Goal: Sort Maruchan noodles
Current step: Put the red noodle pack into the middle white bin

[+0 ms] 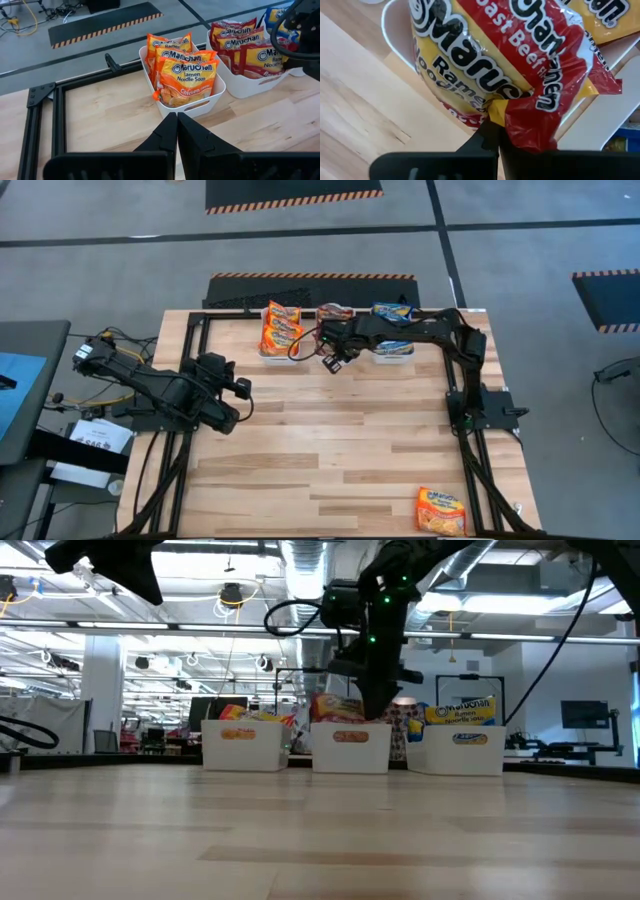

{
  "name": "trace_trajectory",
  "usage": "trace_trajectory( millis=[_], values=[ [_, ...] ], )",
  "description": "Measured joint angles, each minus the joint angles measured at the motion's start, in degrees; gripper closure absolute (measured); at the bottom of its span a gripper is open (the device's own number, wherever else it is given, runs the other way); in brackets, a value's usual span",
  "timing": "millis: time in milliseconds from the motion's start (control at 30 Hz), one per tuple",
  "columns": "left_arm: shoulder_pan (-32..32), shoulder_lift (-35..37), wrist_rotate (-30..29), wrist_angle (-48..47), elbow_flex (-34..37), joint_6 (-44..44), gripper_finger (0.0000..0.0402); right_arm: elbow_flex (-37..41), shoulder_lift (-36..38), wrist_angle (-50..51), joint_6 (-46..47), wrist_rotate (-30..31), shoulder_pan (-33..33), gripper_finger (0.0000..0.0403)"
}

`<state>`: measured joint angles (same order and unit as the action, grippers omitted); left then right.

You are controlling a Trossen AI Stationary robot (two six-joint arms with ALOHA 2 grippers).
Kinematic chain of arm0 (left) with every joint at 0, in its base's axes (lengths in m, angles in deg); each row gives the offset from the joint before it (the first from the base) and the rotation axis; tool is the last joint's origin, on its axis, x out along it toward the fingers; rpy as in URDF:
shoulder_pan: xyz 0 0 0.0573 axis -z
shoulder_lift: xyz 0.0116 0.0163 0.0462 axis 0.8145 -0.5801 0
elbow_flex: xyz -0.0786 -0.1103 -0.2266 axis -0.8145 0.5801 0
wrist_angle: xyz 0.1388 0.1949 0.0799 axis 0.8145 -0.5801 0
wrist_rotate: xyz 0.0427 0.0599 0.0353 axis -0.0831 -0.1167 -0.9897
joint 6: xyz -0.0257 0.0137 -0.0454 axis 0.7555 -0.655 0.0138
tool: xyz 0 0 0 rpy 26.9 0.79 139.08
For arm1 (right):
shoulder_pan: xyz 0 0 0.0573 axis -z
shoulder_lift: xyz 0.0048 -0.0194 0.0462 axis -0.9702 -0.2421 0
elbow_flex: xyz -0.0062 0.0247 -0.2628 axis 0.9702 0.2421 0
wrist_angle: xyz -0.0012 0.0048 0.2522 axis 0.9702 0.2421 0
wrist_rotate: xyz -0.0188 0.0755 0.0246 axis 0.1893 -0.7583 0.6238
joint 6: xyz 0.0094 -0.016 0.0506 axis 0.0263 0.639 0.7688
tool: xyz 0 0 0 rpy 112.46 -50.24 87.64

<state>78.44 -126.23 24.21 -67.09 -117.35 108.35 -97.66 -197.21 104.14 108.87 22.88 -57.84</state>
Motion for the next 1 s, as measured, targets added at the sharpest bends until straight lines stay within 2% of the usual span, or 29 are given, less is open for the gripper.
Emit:
trace_trajectory(
  millis=[300,533,800,1000],
  values=[
    [0.0,0.0,-0.2,0.0,0.0,0.1,0.0401,-0.1,0.0,5.7,-2.1,0.2,0.4,0.0377],
    [0.0,0.0,-0.3,0.0,0.0,0.1,0.0402,-0.1,0.5,4.7,-4.2,0.0,0.4,0.0359],
    [0.0,0.0,-0.4,0.1,0.0,0.1,0.0401,-0.7,0.5,5.4,-6.3,-0.9,0.4,0.0324],
    [0.0,0.0,-0.4,0.2,0.0,-1.2,0.0402,-0.8,0.6,7.4,-5.7,-1.7,0.5,0.028]
  ],
)
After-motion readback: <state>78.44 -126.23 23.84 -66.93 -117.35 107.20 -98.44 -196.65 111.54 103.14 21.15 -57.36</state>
